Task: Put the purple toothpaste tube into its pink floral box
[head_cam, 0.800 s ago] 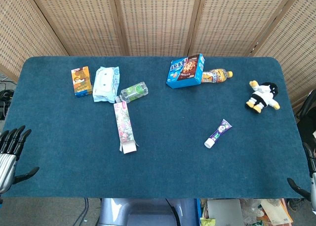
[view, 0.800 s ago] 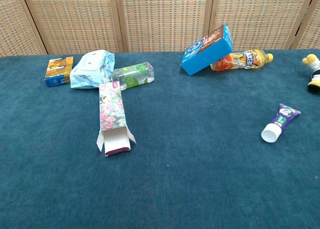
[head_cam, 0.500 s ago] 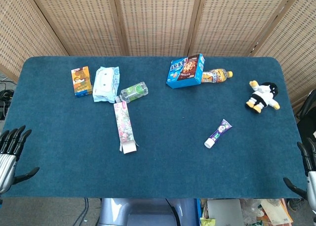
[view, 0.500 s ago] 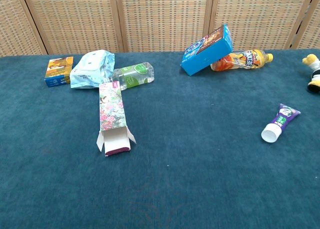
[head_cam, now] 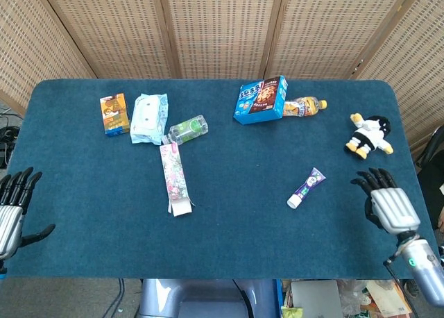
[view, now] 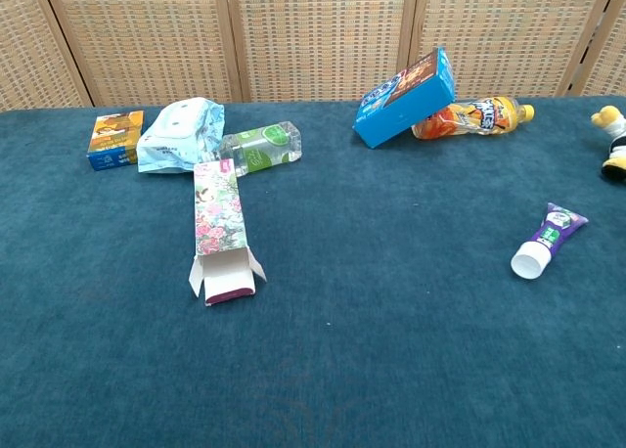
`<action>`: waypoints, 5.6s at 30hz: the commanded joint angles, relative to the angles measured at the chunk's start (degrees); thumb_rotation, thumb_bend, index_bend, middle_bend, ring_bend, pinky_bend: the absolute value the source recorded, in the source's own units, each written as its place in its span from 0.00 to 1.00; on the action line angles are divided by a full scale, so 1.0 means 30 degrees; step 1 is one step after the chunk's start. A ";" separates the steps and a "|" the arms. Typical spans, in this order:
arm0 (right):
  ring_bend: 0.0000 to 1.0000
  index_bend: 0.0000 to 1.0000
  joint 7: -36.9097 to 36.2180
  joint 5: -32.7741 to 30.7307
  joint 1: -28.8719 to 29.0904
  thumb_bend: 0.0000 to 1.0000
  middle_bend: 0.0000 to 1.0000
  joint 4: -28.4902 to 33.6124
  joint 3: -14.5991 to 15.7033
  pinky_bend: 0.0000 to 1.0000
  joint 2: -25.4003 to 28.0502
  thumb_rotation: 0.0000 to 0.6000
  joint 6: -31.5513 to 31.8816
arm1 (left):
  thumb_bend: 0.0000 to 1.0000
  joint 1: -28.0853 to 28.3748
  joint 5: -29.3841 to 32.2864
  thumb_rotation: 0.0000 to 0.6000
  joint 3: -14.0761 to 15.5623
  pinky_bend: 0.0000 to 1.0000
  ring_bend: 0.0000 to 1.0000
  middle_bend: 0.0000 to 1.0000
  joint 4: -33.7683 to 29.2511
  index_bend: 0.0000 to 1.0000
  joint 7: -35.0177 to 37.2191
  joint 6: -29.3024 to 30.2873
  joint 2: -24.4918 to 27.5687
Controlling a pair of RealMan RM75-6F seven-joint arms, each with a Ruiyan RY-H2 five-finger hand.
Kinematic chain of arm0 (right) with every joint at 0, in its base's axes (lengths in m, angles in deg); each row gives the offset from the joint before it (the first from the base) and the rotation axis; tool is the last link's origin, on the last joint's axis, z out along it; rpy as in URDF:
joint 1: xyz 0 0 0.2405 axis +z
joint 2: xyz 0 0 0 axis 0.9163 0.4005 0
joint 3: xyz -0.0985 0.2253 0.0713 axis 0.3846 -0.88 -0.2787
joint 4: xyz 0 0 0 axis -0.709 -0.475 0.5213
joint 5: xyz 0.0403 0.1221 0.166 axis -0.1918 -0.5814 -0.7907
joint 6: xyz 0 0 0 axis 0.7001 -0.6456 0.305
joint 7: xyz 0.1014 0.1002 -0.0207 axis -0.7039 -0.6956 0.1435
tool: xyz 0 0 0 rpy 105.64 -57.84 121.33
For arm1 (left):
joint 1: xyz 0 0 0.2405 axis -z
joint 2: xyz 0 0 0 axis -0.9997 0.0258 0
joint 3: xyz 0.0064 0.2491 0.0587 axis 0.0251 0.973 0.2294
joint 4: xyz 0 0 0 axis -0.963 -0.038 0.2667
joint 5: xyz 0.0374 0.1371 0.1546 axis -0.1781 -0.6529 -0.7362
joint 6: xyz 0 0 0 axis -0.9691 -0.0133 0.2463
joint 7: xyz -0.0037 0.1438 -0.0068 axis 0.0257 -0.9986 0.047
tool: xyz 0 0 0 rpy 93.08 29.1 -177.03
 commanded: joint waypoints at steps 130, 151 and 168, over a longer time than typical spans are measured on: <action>0.53 0.67 -0.1968 -0.6297 0.3025 0.67 0.66 -0.5873 -0.0303 0.51 -0.7214 1.00 -0.2726 | 0.16 0.1954 0.3423 1.00 -0.0755 0.00 0.00 0.00 0.0280 0.00 -0.1518 -0.2644 -0.0688; 0.53 0.67 -0.4486 -0.3139 0.0639 0.68 0.67 -0.1853 0.0191 0.51 -0.3595 1.00 0.1203 | 0.16 0.7919 -0.5491 1.00 -0.0319 0.01 0.00 0.00 0.8579 0.00 0.4743 -0.5549 -0.1068; 0.53 0.67 -0.2739 -0.4822 0.0369 0.68 0.67 0.0168 -0.0839 0.51 -0.1936 1.00 0.1754 | 0.16 1.5920 -1.1671 1.00 0.3040 0.07 0.00 0.00 2.6448 0.00 1.1263 -0.5280 -1.0974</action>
